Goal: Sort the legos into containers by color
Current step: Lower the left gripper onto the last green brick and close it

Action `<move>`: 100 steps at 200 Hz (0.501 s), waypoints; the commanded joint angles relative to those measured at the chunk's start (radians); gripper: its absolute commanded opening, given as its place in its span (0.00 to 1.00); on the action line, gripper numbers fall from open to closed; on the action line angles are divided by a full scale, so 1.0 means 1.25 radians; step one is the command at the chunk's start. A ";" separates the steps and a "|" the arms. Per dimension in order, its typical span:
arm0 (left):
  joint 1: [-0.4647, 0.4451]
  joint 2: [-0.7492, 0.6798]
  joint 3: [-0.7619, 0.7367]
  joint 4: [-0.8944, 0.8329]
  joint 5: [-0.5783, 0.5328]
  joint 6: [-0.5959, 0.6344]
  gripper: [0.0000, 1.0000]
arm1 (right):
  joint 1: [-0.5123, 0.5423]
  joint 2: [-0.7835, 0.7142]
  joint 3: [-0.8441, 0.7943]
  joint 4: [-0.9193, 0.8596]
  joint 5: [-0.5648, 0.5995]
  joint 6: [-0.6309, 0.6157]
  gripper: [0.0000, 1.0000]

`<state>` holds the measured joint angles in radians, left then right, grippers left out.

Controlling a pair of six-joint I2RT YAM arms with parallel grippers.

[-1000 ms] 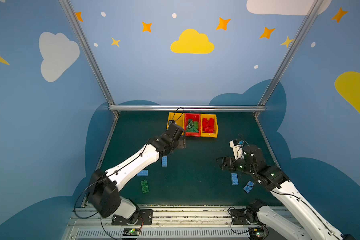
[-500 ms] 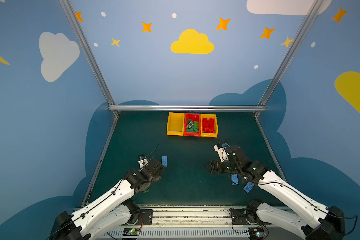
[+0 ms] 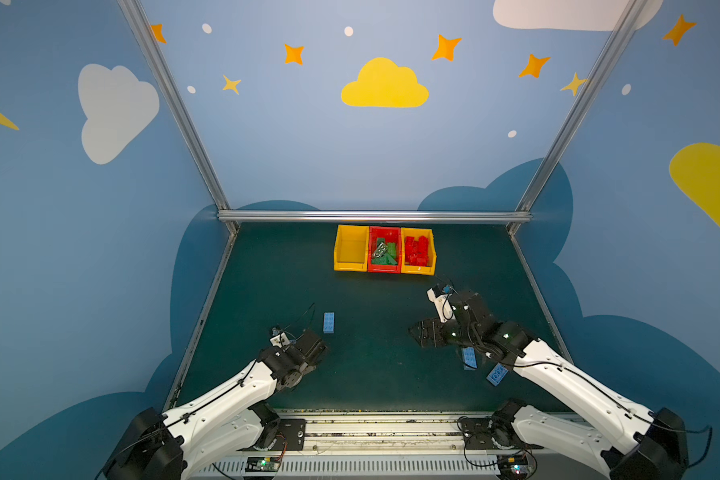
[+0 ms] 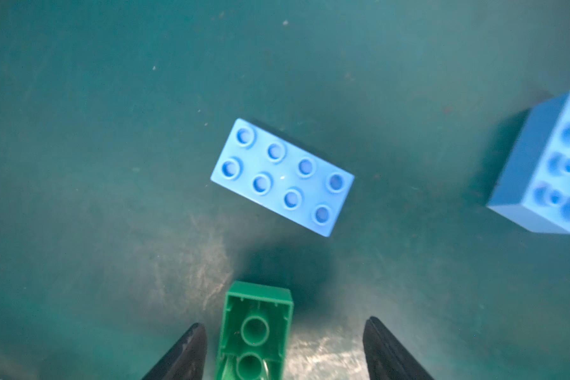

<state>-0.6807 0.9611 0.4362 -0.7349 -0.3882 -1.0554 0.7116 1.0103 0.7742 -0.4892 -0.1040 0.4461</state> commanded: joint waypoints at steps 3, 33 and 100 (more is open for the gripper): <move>0.008 -0.005 -0.015 0.017 0.007 -0.021 0.74 | 0.005 0.005 0.013 0.013 0.012 -0.007 0.93; 0.012 0.000 -0.017 0.026 0.013 -0.019 0.73 | 0.004 0.010 0.015 0.013 0.010 -0.007 0.93; 0.011 0.032 -0.049 0.098 0.069 -0.026 0.62 | 0.005 -0.005 0.016 -0.014 0.029 -0.003 0.93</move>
<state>-0.6697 0.9863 0.3920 -0.6495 -0.3244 -1.0786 0.7116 1.0195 0.7742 -0.4873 -0.0868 0.4458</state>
